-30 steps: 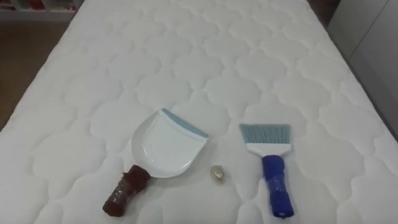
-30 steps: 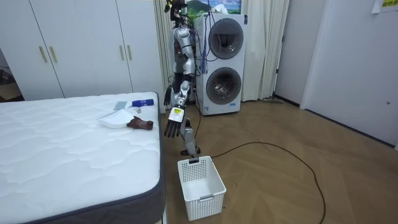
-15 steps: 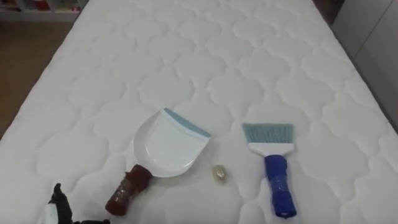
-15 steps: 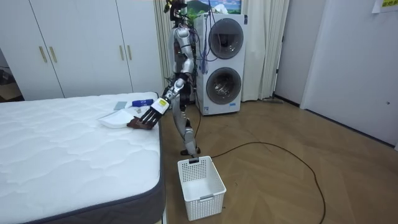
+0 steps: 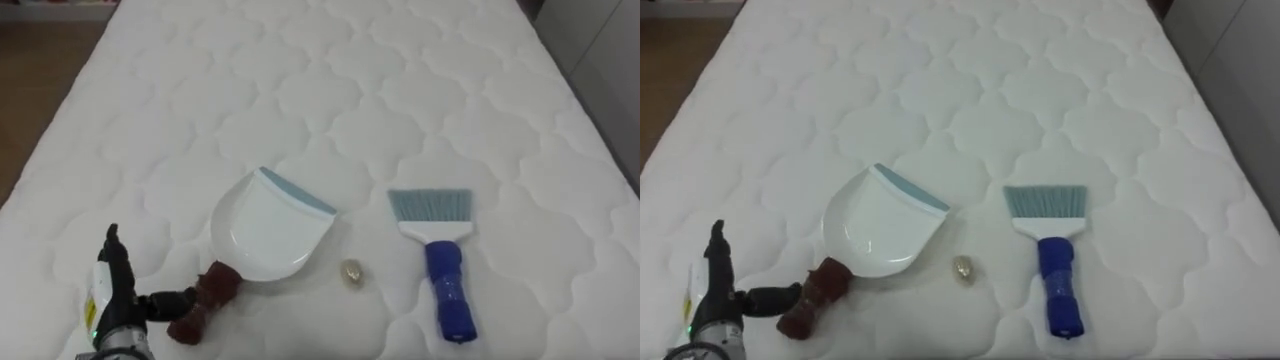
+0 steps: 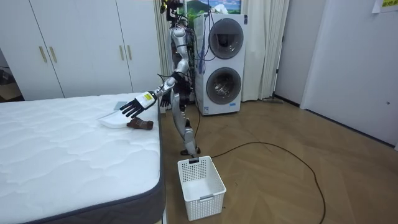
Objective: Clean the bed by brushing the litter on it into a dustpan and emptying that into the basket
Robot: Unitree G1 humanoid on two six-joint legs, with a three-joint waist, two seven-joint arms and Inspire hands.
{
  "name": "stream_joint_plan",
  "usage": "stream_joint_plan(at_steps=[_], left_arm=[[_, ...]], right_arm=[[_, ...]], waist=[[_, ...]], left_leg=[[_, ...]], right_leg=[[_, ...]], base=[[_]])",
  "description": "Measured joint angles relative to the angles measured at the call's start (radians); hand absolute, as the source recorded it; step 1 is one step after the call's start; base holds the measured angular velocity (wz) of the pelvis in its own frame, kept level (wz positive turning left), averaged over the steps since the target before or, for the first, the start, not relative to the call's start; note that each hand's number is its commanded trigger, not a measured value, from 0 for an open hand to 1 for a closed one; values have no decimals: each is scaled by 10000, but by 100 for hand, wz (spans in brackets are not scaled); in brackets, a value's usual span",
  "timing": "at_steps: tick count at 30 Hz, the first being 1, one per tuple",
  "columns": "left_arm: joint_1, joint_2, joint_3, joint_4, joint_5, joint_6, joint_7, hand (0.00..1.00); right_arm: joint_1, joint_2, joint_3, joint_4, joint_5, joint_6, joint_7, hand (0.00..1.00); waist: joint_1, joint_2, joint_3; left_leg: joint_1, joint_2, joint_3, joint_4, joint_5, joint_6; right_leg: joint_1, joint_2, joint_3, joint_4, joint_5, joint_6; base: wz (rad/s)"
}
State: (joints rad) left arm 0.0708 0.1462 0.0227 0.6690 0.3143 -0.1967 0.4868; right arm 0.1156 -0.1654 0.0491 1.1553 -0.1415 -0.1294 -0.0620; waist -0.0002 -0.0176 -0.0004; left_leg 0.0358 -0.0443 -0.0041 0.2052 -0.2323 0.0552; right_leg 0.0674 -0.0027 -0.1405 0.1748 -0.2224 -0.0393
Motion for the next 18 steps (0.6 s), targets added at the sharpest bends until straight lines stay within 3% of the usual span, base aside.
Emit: stream_joint_plan(at_steps=[10, 14, 18], left_arm=[[-862, 95, -722, 1441, -96, 22, -469, 0], [-1336, 287, -936, 1565, -100, 11, -588, 0], [-1550, 286, -1040, 1820, -167, -16, -636, 0]], right_arm=[[-365, -67, 394, 331, 270, -11, -14, 0], [-619, -72, 479, 551, 266, -12, -107, 0], [-787, -76, 488, 707, 265, -8, -110, 0]], waist=[[-319, -9, 62], [-382, 12, 89], [-391, 4, 97]], left_leg=[[-515, 12, 28, 6, 18, 15], [-522, 8, 23, -21, 18, 15], [-530, 8, 26, -47, 18, 15]], right_leg=[[-506, 6, -114, 84, 40, 7], [-507, 2, -109, 50, 41, 8], [-503, -1, -73, -13, 41, 8]], base=[[-1], [0], [-2]])
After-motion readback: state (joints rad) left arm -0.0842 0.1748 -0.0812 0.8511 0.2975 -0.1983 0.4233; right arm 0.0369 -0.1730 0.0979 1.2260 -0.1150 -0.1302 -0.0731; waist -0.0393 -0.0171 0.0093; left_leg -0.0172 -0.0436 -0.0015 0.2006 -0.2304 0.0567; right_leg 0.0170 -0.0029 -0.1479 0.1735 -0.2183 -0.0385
